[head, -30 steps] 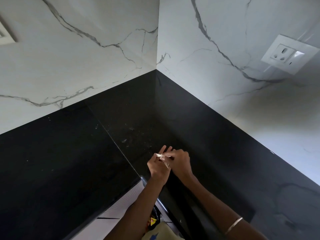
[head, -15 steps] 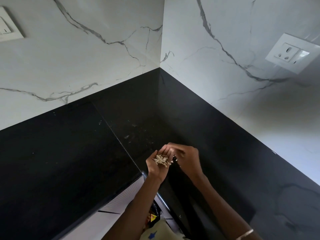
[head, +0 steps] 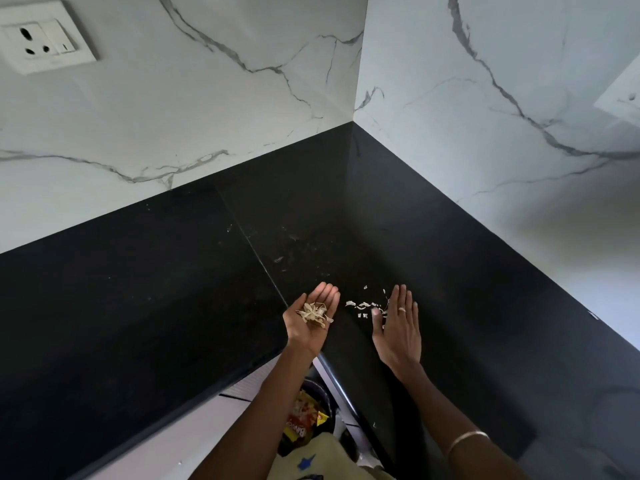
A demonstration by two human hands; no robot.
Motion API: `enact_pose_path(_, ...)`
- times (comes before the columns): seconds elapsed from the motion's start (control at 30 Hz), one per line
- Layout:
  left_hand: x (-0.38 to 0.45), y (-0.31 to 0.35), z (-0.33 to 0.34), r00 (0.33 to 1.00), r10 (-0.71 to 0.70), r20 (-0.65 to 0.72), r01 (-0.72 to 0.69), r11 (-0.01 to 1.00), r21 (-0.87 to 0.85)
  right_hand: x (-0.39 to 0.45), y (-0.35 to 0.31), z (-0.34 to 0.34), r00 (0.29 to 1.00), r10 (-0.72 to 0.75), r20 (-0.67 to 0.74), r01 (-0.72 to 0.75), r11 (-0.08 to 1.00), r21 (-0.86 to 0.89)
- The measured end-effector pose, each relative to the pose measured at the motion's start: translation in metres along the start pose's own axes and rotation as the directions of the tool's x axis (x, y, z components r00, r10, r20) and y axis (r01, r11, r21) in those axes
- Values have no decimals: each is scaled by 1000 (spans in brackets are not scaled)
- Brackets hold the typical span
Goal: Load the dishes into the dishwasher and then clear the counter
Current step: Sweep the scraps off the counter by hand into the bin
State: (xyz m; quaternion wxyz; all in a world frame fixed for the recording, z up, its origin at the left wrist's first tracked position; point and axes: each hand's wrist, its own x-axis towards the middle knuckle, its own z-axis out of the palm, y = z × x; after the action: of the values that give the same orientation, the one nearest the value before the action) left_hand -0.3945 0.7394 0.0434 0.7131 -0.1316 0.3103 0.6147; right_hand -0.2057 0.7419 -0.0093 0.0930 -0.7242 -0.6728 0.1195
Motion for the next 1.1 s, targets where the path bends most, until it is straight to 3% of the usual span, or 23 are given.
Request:
enact_pose_path(0.1,-1,1,-4,1000,14,-25,-14,1000,-15,7,-2,-1,999,-42,32,43,999,-26)
enact_pose_path(0.3,-5,-2,-4,999,35,-31,-35,999,-1,24,-27,-4,965,-235,114,225,970,92)
enact_pose_path(0.63,-14,-4,-12,996,62,-59,-63,998,-17,16,-31,-13,966,-240,91,219,956,195)
enact_pose_path(0.8,-15,-5,-11,998,42,-51,-43,999,-21,8,-5,-33,939,-328,101,323,944,65)
enact_pose_path(1.0,-12,-13,-7,1000,3,-26,-4,1000,-15,-19,10,-43,889,-357,288,373,928,-3)
enact_pose_path(1.1,-11,-17,-4,1000,-23,-7,23,1000,0,-18,11,-46,890,-332,311,366,929,-56)
